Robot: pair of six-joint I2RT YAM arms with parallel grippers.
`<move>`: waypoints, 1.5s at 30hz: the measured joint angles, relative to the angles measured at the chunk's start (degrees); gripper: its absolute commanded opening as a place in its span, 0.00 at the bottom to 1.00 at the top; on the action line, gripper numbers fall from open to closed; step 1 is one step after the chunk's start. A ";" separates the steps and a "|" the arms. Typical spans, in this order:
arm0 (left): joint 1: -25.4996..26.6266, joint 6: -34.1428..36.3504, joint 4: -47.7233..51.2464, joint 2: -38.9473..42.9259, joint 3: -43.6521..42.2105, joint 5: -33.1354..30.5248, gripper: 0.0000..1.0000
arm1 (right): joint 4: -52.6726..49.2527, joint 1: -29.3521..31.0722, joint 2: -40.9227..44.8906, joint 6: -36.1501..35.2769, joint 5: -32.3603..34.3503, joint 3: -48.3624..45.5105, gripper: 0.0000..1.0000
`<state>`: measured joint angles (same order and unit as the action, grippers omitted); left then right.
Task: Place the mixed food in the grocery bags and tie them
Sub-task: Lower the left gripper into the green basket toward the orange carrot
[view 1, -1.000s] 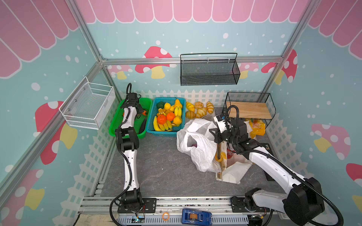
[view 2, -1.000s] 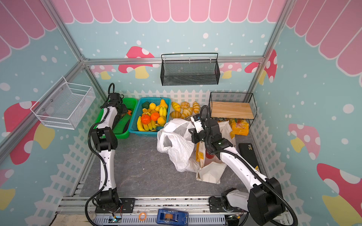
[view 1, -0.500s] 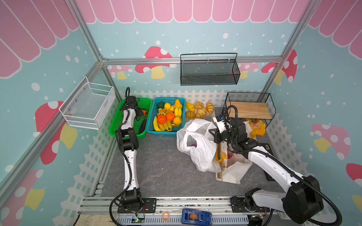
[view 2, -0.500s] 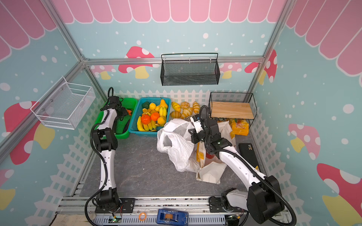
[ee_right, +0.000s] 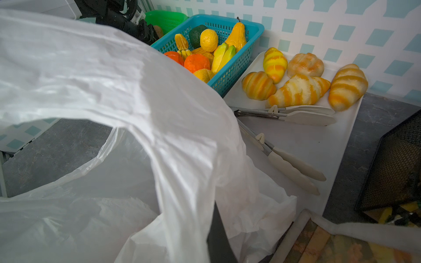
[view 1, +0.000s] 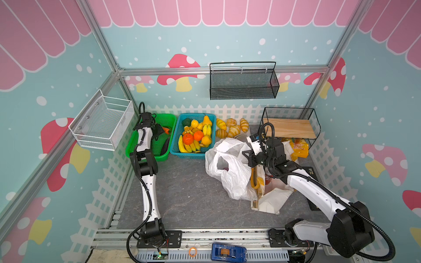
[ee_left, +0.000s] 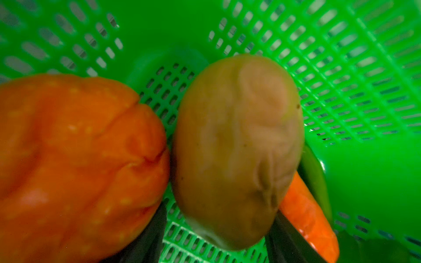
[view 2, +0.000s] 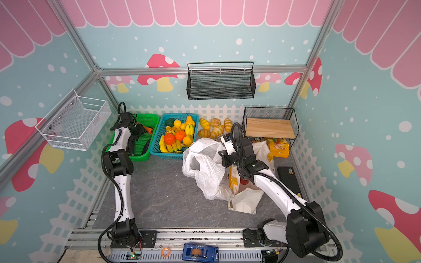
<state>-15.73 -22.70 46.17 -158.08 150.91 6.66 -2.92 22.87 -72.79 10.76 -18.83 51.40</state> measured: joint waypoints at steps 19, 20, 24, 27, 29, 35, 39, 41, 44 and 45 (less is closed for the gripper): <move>0.44 1.44 -7.39 9.86 -19.04 1.40 0.46 | 0.55 0.00 -0.24 0.02 -0.33 -0.02 0.00; 0.85 1.92 -7.56 10.99 -20.76 0.87 0.47 | 0.63 0.00 -0.24 0.02 -0.33 -0.02 0.00; 2.54 2.51 -7.98 13.66 -24.57 0.57 0.56 | 0.85 0.00 -0.24 0.00 -0.39 -0.11 0.00; 3.37 1.86 -8.74 13.77 -24.59 1.79 0.62 | 0.90 0.00 -0.24 -0.02 -0.48 -0.20 0.00; 3.48 1.25 -9.09 13.77 -24.59 2.62 0.64 | 0.98 0.00 -0.26 -0.02 -0.50 -0.24 0.00; 3.50 -0.57 -9.75 13.77 -24.46 4.20 0.72 | 1.25 0.00 -0.92 -0.02 -0.79 -0.24 0.00; 3.50 -2.03 -9.88 13.38 -22.21 5.38 0.75 | 1.27 0.00 -1.18 -0.02 -1.05 -0.24 0.00; 3.50 -2.80 -10.05 12.68 -19.91 5.57 0.76 | 1.27 0.00 -1.22 -0.02 -1.16 -0.24 0.00; 3.58 -3.56 -9.62 10.75 -15.50 5.25 0.75 | 1.27 0.00 -1.33 -0.02 -1.16 -0.24 0.00; 3.67 -3.76 -9.09 9.70 -13.55 4.92 0.75 | 1.27 0.00 -1.38 -0.02 -1.16 -0.24 0.00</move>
<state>-12.05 -26.46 37.08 -148.38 137.36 11.57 -1.65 22.87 -74.17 10.74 -19.99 51.16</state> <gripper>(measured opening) 0.754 0.055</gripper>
